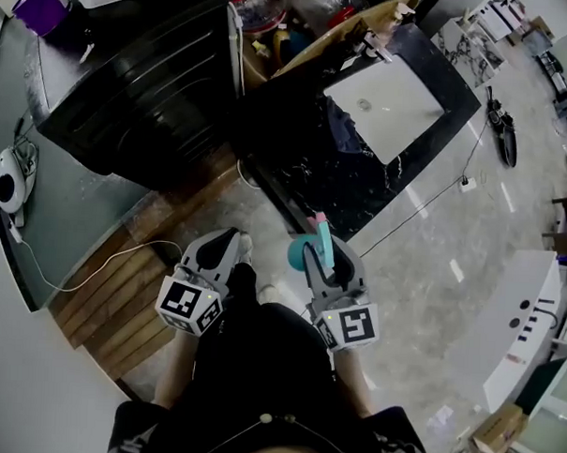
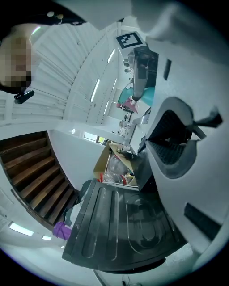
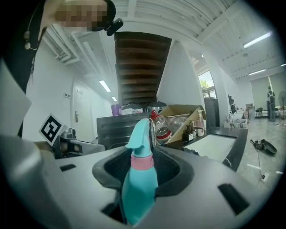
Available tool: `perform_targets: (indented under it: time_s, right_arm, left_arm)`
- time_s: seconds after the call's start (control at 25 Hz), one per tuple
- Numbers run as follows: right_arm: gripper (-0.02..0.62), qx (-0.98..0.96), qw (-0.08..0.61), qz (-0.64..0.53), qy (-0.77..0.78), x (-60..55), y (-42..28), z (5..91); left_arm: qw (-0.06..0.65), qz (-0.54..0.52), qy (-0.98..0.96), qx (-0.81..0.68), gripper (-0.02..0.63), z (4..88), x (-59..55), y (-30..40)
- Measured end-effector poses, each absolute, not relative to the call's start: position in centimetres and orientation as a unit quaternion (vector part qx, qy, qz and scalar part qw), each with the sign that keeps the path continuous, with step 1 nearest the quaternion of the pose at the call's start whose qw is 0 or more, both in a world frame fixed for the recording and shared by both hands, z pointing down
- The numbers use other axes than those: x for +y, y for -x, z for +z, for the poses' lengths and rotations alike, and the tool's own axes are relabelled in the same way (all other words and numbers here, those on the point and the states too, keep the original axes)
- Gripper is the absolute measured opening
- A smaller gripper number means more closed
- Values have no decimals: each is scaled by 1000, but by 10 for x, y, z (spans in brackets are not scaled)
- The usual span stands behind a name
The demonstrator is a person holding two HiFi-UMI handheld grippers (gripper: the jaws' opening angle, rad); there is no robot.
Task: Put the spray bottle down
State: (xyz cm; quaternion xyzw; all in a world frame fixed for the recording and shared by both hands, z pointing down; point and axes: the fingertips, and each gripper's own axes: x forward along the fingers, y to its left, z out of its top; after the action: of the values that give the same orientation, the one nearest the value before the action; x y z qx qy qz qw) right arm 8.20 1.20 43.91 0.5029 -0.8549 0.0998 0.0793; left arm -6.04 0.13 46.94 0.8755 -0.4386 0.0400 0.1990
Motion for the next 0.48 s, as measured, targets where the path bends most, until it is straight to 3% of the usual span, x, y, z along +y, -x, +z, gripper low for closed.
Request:
perform_targets:
  time_s: [0.24, 0.48]
  right_arm:
    - [156, -849, 94, 89, -513, -51, -60, 447]
    - [158, -849, 81, 46, -521, -117, -54, 438]
  left_arm:
    - [154, 78, -885, -433, 8, 469, -40, 89]
    - [161, 56, -898, -406, 8, 463, -77, 108]
